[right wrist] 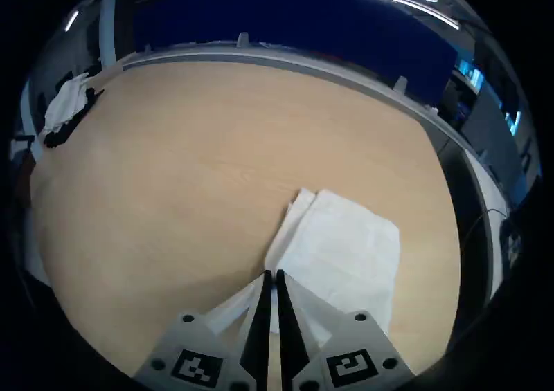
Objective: Fold towel
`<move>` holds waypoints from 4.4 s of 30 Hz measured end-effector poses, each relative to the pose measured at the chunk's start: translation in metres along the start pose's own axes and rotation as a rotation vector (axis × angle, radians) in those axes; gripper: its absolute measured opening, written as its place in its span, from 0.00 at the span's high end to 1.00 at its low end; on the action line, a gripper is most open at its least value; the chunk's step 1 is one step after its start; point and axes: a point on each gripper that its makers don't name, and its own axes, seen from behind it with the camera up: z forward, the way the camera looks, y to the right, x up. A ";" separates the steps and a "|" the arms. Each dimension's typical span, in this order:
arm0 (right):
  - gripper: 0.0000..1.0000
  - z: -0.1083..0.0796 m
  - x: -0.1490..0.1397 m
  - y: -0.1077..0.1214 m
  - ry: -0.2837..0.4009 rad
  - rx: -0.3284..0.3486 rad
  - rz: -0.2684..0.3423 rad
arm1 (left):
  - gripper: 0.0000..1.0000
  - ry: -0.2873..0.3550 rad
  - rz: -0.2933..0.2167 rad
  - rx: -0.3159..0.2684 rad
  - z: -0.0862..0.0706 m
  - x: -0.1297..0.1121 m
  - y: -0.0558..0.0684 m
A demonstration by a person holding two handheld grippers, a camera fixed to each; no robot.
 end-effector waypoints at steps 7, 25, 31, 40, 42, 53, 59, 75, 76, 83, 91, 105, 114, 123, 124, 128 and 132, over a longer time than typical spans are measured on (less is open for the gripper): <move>0.95 -0.004 0.000 0.003 0.007 0.000 0.001 | 0.07 0.001 0.002 -0.004 -0.002 0.001 0.003; 0.82 0.001 -0.034 -0.002 -0.065 0.015 -0.010 | 0.07 0.001 0.013 -0.004 0.000 -0.001 0.006; 0.46 -0.002 -0.034 -0.001 -0.054 0.015 -0.007 | 0.07 0.003 0.015 -0.003 0.001 0.001 0.006; 0.07 -0.008 -0.026 0.006 -0.016 -0.012 -0.014 | 0.07 0.005 0.013 -0.003 0.002 0.004 0.007; 0.05 -0.009 -0.025 0.007 -0.013 -0.014 -0.011 | 0.07 0.006 0.013 -0.004 0.002 0.005 0.008; 0.00 -0.010 -0.021 0.010 -0.002 -0.019 -0.005 | 0.07 0.012 0.016 -0.007 0.001 0.008 0.010; 0.00 -0.011 -0.015 0.012 0.029 -0.028 0.025 | 0.07 0.017 0.013 -0.009 0.000 0.011 0.010; 0.00 -0.030 0.034 0.044 0.271 -0.144 0.185 | 0.06 0.048 0.024 -0.022 0.002 0.022 0.008; 0.00 -0.032 0.037 0.045 0.284 -0.151 0.191 | 0.06 0.052 0.026 -0.022 0.002 0.023 0.008; 0.00 -0.050 0.067 0.051 0.413 -0.212 0.227 | 0.07 0.097 0.026 -0.025 0.006 0.036 0.004; 0.00 -0.086 0.121 0.051 0.627 -0.297 0.233 | 0.07 0.191 0.005 -0.008 0.013 0.061 -0.005; 0.00 -0.107 0.172 0.014 0.732 -0.311 0.203 | 0.06 0.380 0.021 0.018 0.019 0.113 -0.023; 0.00 -0.112 0.204 -0.038 0.758 -0.280 0.189 | 0.07 0.521 -0.012 0.035 0.020 0.149 -0.044; 0.00 -0.115 0.221 -0.082 0.766 -0.254 0.176 | 0.07 0.606 -0.024 0.044 0.023 0.165 -0.060; 0.00 -0.115 0.223 -0.086 0.765 -0.250 0.175 | 0.06 0.612 -0.021 0.046 0.024 0.165 -0.061; 0.00 -0.116 0.229 -0.097 0.769 -0.238 0.175 | 0.07 0.638 0.003 0.059 0.026 0.165 -0.066; 0.00 -0.117 0.232 -0.109 0.770 -0.226 0.175 | 0.06 0.662 0.038 0.077 0.027 0.163 -0.069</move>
